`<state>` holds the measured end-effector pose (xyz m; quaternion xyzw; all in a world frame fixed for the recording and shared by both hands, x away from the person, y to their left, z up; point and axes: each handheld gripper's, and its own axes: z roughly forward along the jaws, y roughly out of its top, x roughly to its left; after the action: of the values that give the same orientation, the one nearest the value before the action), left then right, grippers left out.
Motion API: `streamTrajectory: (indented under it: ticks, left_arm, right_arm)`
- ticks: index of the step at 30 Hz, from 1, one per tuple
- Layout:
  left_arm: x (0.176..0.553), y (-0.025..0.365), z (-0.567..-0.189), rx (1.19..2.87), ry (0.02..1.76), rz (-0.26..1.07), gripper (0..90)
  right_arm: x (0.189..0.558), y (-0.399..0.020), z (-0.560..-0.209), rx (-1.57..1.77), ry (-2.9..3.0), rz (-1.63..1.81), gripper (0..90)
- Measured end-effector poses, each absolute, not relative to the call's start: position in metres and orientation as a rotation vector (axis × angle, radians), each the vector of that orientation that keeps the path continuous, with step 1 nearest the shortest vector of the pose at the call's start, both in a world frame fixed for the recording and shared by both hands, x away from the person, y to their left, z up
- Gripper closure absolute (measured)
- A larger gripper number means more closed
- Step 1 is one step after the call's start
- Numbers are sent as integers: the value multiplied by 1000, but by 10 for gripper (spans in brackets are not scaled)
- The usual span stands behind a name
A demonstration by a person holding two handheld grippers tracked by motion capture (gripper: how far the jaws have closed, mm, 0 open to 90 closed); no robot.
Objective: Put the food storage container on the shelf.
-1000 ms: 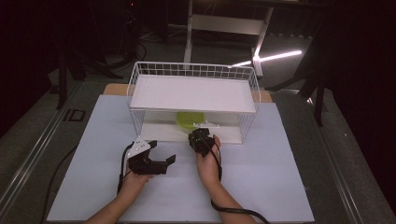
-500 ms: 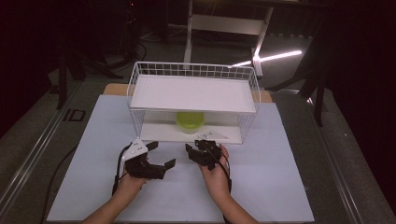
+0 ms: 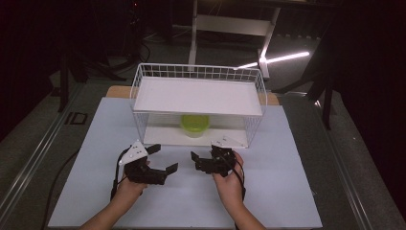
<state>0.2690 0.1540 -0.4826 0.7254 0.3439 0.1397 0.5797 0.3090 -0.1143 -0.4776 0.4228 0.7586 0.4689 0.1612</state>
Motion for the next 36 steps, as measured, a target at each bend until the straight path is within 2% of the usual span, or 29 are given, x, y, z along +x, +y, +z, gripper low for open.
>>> streamTrajectory:
  ticks: [25, 36]
  left_arm:
    - [243, 190, -481, 1735, 810, 346, 23]
    - [231, 206, -494, 1734, 848, 328, 23]
  right_arm:
    - [266, -168, -470, 1086, 2189, 1372, 144]
    - [251, -193, -469, 1086, 2171, 1361, 140]
